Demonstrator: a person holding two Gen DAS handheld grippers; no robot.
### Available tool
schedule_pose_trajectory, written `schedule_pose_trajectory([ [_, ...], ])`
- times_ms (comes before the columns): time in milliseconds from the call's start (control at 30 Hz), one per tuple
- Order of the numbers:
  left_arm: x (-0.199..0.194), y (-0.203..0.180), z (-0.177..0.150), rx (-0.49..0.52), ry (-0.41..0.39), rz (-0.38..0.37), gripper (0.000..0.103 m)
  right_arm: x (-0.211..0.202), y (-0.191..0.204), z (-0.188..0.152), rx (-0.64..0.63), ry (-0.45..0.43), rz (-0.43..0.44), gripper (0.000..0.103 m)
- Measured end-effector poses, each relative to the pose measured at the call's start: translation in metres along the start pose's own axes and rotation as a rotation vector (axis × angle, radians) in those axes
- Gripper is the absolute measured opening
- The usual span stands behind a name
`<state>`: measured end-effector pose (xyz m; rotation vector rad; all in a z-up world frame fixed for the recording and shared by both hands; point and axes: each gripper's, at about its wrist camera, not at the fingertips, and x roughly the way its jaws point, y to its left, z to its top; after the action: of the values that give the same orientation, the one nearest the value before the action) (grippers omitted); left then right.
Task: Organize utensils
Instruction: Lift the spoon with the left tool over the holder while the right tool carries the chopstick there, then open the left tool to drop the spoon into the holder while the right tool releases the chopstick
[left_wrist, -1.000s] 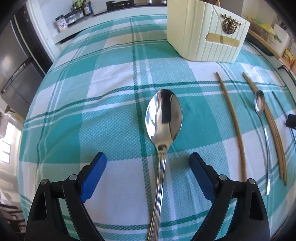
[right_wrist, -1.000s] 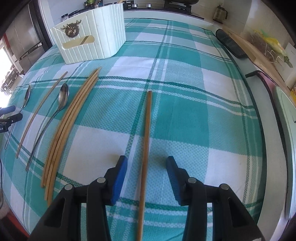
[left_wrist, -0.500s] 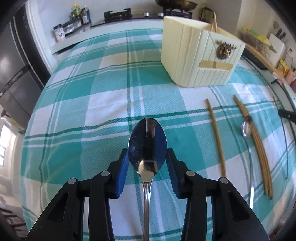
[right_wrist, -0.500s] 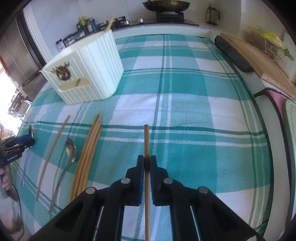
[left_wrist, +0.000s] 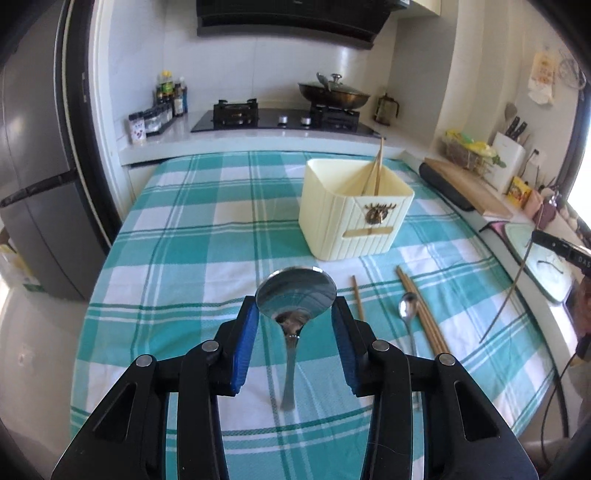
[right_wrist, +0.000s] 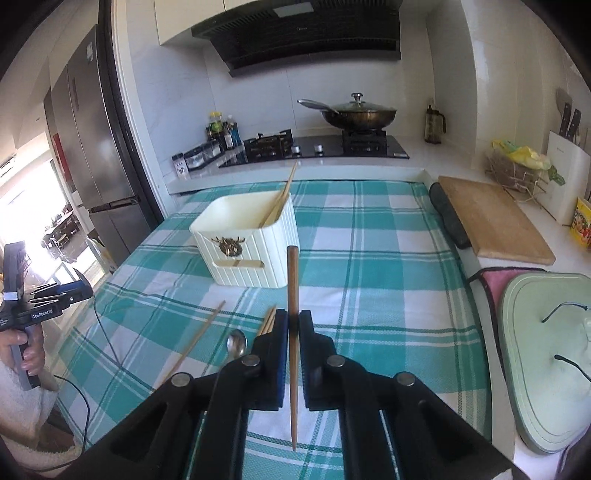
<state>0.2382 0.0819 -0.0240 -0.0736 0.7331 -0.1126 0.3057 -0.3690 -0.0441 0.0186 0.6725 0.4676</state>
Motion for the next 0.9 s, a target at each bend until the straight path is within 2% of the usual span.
schedule_pose_trajectory([
  [233, -0.021, -0.002, 0.042, -0.002, -0.067, -0.041, 0.041, -0.007, 0.014, 0.04, -0.013, -0.121, 0.01, 0.006],
  [567, -0.038, -0.008, 0.152, -0.055, -0.237, -0.075, 0.041, 0.002, 0.045, 0.146, -0.108, -0.289, 0.023, 0.006],
  [733, -0.016, -0.02, 0.197, -0.093, -0.317, -0.076, 0.041, 0.024, 0.065, 0.182, -0.139, -0.379, 0.041, 0.006],
  [833, 0.013, -0.027, 0.21, -0.112, -0.287, -0.086, 0.041, 0.049, 0.071, 0.19, -0.15, -0.378, 0.059, 0.006],
  [900, 0.036, -0.033, 0.212, -0.116, -0.244, -0.09, 0.041, 0.072, 0.072, 0.191, -0.145, -0.334, 0.079, 0.006],
])
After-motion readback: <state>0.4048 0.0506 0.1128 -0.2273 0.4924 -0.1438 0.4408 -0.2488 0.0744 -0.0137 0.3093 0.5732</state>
